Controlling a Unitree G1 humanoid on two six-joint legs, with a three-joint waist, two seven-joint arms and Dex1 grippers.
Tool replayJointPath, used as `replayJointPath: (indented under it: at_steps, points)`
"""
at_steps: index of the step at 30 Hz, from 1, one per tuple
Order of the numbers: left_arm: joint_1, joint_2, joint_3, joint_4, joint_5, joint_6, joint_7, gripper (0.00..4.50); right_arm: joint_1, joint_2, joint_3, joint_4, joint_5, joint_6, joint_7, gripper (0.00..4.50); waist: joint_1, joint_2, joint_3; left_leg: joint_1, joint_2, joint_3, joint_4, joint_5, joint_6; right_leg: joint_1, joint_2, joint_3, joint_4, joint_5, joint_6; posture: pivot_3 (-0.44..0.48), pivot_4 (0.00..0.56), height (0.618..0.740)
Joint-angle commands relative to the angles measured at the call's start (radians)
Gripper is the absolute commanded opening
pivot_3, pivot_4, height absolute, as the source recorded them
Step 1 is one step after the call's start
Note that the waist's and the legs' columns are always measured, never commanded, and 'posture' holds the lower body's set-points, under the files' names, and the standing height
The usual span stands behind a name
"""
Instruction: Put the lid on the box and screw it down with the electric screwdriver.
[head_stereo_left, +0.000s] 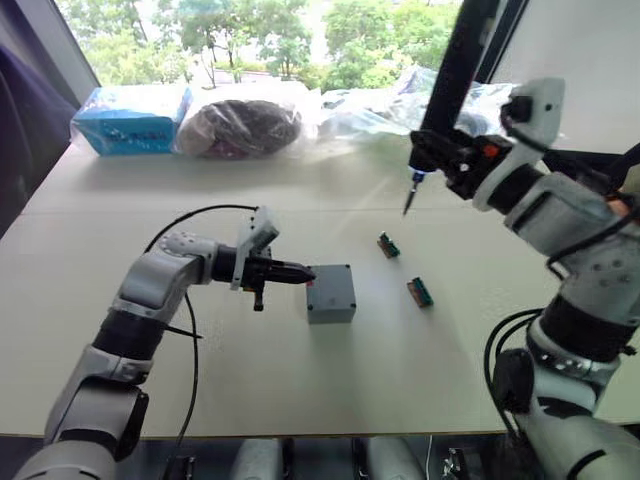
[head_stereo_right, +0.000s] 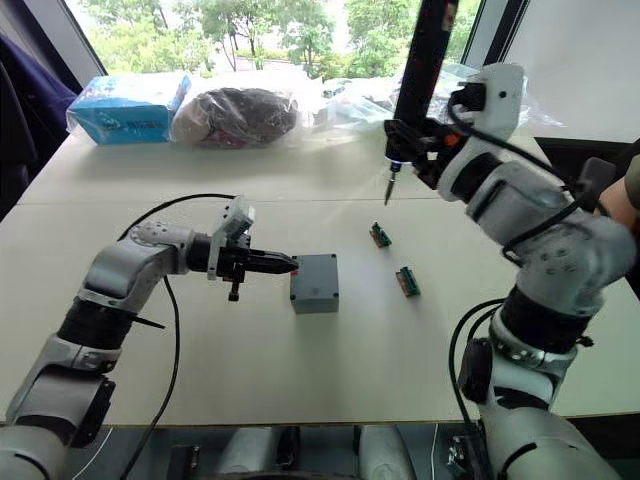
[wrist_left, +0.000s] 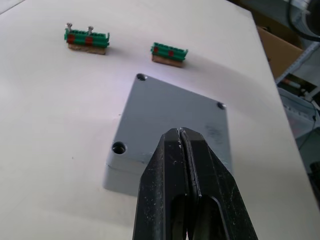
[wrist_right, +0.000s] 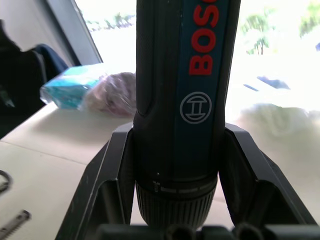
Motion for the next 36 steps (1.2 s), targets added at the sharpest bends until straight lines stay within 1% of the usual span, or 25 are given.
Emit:
replayJointPath:
  at_steps: [1, 4, 5, 8, 12, 14, 17, 22, 27, 29, 30, 31, 34, 35, 36]
  points:
    - [-0.008, 0.047, -0.009, -0.114, -0.028, -0.007, -0.056, 0.00, 0.041, -0.127, -0.059, 0.090, 0.104, 0.106, -0.067, 1.78, -0.002, 0.000, 0.000, 0.000, -0.001, 0.000, 0.000, 0.000, 0.000, 0.000, 0.000, 0.000, 0.000, 0.000, 0.000, 0.000, 0.150, 0.740]
    - [0.008, 0.085, -0.048, -0.170, -0.008, -0.041, -0.093, 0.00, 0.184, -0.293, -0.025, 0.188, 0.261, 0.107, -0.112, 1.78, 0.000, 0.000, 0.000, -0.001, -0.002, 0.001, -0.001, 0.000, 0.001, 0.000, 0.000, 0.000, -0.001, 0.000, 0.000, 0.000, 0.150, 0.740]
    - [0.014, 0.098, -0.064, -0.180, 0.011, -0.067, -0.105, 0.00, 0.233, -0.347, -0.011, 0.226, 0.338, 0.107, -0.125, 1.78, 0.002, 0.000, 0.001, -0.001, -0.002, 0.001, -0.001, 0.000, 0.001, 0.000, 0.001, 0.000, -0.001, 0.000, 0.001, 0.000, 0.150, 0.740]
    - [0.026, 0.111, -0.104, -0.180, 0.053, -0.124, -0.116, 0.00, 0.323, -0.444, 0.027, 0.332, 0.525, 0.107, -0.198, 1.78, -0.007, -0.001, 0.006, -0.001, -0.002, 0.002, 0.000, -0.001, 0.002, 0.000, 0.004, 0.000, -0.001, -0.002, 0.004, 0.000, 0.150, 0.740]
    - [0.031, 0.089, -0.117, -0.160, 0.070, -0.146, -0.095, 0.00, 0.388, -0.464, 0.059, 0.398, 0.645, 0.107, -0.307, 1.78, -0.014, -0.004, 0.012, 0.004, 0.001, 0.007, 0.000, 0.003, 0.009, 0.000, 0.010, 0.006, 0.001, 0.003, 0.011, 0.000, 0.150, 0.740]
    - [0.043, 0.086, -0.118, -0.164, 0.073, -0.148, -0.084, 0.00, 0.424, -0.470, 0.075, 0.412, 0.702, 0.101, -0.347, 1.78, -0.010, -0.005, 0.012, 0.005, 0.004, 0.006, 0.000, 0.004, 0.011, 0.000, 0.015, 0.008, 0.002, 0.003, 0.011, 0.000, 0.150, 0.740]
    - [0.059, 0.091, -0.116, -0.177, 0.071, -0.143, -0.074, 0.00, 0.472, -0.501, 0.114, 0.413, 0.801, 0.063, -0.393, 1.78, -0.007, -0.005, 0.012, 0.005, 0.006, 0.006, 0.001, 0.005, 0.012, 0.000, 0.017, 0.011, 0.002, 0.004, 0.011, 0.000, 0.150, 0.740]
    - [0.069, 0.091, -0.119, -0.173, 0.083, -0.146, -0.058, 0.00, 0.524, -0.538, 0.207, 0.420, 0.883, -0.001, -0.453, 1.78, -0.006, -0.005, 0.012, 0.005, 0.005, 0.009, 0.002, 0.005, 0.012, 0.000, 0.016, 0.013, 0.002, 0.004, 0.011, 0.000, 0.150, 0.740]
    - [0.072, 0.091, -0.122, -0.166, 0.090, -0.148, -0.053, 0.00, 0.525, -0.565, 0.277, 0.427, 0.926, -0.063, -0.490, 1.78, -0.007, -0.006, 0.013, 0.005, 0.005, 0.013, 0.006, 0.005, 0.012, 0.000, 0.016, 0.015, 0.002, 0.006, 0.015, 0.000, 0.150, 0.740]
    - [0.075, 0.093, -0.120, -0.167, 0.090, -0.146, -0.053, 0.00, 0.523, -0.573, 0.298, 0.426, 0.910, -0.071, -0.487, 2.79, -0.006, -0.007, 0.013, 0.005, 0.005, 0.014, 0.007, 0.004, 0.012, 0.000, 0.016, 0.017, 0.002, 0.007, 0.016, 0.000, 0.150, 0.740]
    - [0.076, 0.093, -0.120, -0.166, 0.092, -0.146, -0.052, 0.00, 0.523, -0.575, 0.308, 0.424, 0.894, -0.075, -0.485, 2.87, -0.006, -0.007, 0.013, 0.004, 0.005, 0.014, 0.009, 0.004, 0.013, 0.001, 0.016, 0.017, 0.002, 0.007, 0.016, 0.000, 0.150, 0.740]
    - [0.077, 0.094, -0.120, -0.165, 0.095, -0.146, -0.050, 0.00, 0.521, -0.575, 0.315, 0.422, 0.879, -0.079, -0.483, 3.17, -0.006, -0.007, 0.013, 0.004, 0.005, 0.014, 0.009, 0.004, 0.013, 0.001, 0.016, 0.017, 0.002, 0.007, 0.016, 0.000, 0.150, 0.740]
    - [0.074, 0.093, -0.118, -0.156, 0.099, -0.146, -0.047, 0.00, 0.500, -0.580, 0.328, 0.415, 0.834, -0.085, -0.463, 4.25, -0.005, -0.010, 0.012, 0.004, 0.005, 0.015, 0.011, 0.003, 0.014, 0.002, 0.016, 0.017, 0.002, 0.008, 0.017, 0.000, 0.150, 0.740]
    - [0.073, 0.094, -0.114, -0.150, 0.100, -0.145, -0.045, 0.00, 0.486, -0.587, 0.330, 0.404, 0.798, -0.087, -0.444, 4.44, -0.004, -0.011, 0.012, 0.004, 0.005, 0.015, 0.012, 0.003, 0.014, 0.002, 0.016, 0.017, 0.002, 0.008, 0.018, 0.000, 0.150, 0.740]
    - [0.073, 0.096, -0.111, -0.145, 0.102, -0.145, -0.043, 0.00, 0.473, -0.590, 0.328, 0.400, 0.780, -0.091, -0.431, 4.48, -0.004, -0.011, 0.012, 0.004, 0.005, 0.015, 0.013, 0.003, 0.014, 0.003, 0.015, 0.018, 0.002, 0.009, 0.018, 0.000, 0.150, 0.740]
